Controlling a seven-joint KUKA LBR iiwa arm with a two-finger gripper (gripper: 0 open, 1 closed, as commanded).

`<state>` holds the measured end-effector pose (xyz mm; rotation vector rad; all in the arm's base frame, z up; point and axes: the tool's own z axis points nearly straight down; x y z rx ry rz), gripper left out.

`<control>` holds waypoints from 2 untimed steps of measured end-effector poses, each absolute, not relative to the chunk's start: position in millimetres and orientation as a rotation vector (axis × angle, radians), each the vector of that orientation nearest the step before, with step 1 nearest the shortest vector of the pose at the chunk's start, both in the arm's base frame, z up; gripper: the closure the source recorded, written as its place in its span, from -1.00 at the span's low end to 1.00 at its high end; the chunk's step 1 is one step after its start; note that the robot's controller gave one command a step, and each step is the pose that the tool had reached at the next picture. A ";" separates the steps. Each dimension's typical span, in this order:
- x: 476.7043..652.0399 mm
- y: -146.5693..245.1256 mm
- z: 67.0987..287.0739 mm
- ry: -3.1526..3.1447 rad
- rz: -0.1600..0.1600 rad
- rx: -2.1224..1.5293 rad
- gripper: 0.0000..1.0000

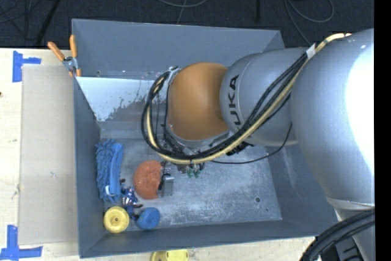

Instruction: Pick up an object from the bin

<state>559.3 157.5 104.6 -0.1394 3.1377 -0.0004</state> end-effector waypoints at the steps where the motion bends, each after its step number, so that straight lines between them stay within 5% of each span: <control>1: 541.6 147.6 71.2 3.144 0.000 -0.058 1.00; 2: 541.7 147.3 71.2 3.144 0.000 -0.057 1.00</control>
Offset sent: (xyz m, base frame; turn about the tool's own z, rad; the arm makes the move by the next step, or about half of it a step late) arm 0.0000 0.0000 0.0000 0.0000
